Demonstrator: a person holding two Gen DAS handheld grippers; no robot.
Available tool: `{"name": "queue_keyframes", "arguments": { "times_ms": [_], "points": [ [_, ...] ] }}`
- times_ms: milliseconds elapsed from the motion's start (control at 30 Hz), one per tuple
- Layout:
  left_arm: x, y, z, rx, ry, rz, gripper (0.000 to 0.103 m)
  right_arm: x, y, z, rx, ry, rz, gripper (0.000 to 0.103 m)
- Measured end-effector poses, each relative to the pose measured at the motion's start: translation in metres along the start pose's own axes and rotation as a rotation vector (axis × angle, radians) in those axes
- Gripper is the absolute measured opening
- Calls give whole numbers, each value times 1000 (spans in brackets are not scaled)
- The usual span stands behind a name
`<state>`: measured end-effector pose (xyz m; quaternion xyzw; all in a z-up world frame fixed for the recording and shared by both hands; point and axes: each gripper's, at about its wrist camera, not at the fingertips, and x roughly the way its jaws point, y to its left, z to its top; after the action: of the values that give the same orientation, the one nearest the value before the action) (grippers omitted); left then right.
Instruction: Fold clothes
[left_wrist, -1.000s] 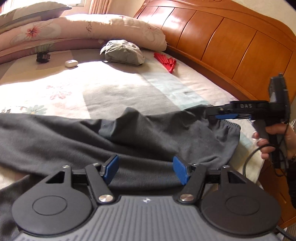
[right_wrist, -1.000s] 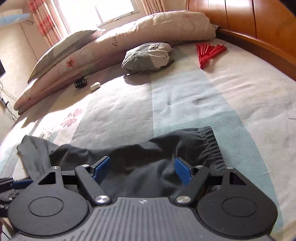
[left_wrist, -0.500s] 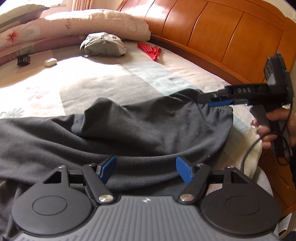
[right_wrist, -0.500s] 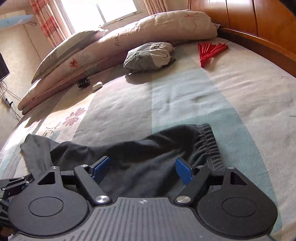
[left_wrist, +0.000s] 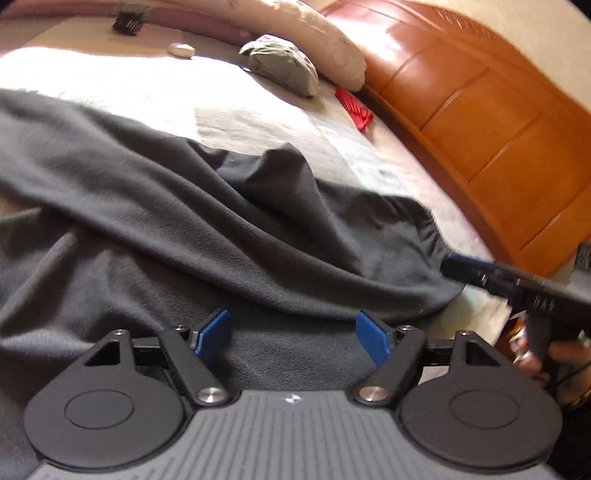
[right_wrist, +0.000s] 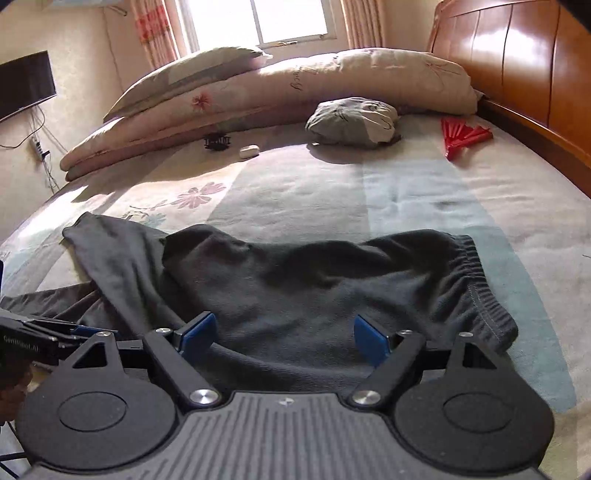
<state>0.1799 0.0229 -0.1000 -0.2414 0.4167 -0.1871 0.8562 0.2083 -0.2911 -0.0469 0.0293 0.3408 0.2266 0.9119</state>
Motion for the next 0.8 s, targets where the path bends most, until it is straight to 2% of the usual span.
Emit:
{"name": "queue_keyframes", "arguments": {
  "times_ms": [100, 233, 333, 400, 467, 600, 700, 767, 800],
  "points": [
    [-7, 29, 3, -152, -61, -59, 77, 7, 16, -2, 11, 10, 53, 85],
    [-10, 61, 11, -337, -123, -136, 76, 14, 29, -8, 33, 32, 80, 85],
    [-11, 75, 21, -414, -162, -140, 76, 14, 33, -9, 34, 37, 82, 85],
    [-11, 84, 27, -458, -168, -107, 76, 13, 34, -9, 31, 35, 70, 85],
    [-12, 93, 29, -513, -193, -117, 77, 12, 32, -9, 37, 33, 63, 85],
    [-11, 103, 33, -588, -262, -125, 77, 12, 28, -10, 62, 31, 72, 85],
    [-4, 95, 38, -551, -280, -202, 88, 16, 29, -11, 59, 42, 75, 86],
    [4, 92, 40, -518, -259, -173, 88, 18, 29, -12, 62, 45, 81, 86],
    [8, 95, 40, -522, -256, -158, 85, 18, 29, -12, 67, 42, 81, 86]
  ]
}}
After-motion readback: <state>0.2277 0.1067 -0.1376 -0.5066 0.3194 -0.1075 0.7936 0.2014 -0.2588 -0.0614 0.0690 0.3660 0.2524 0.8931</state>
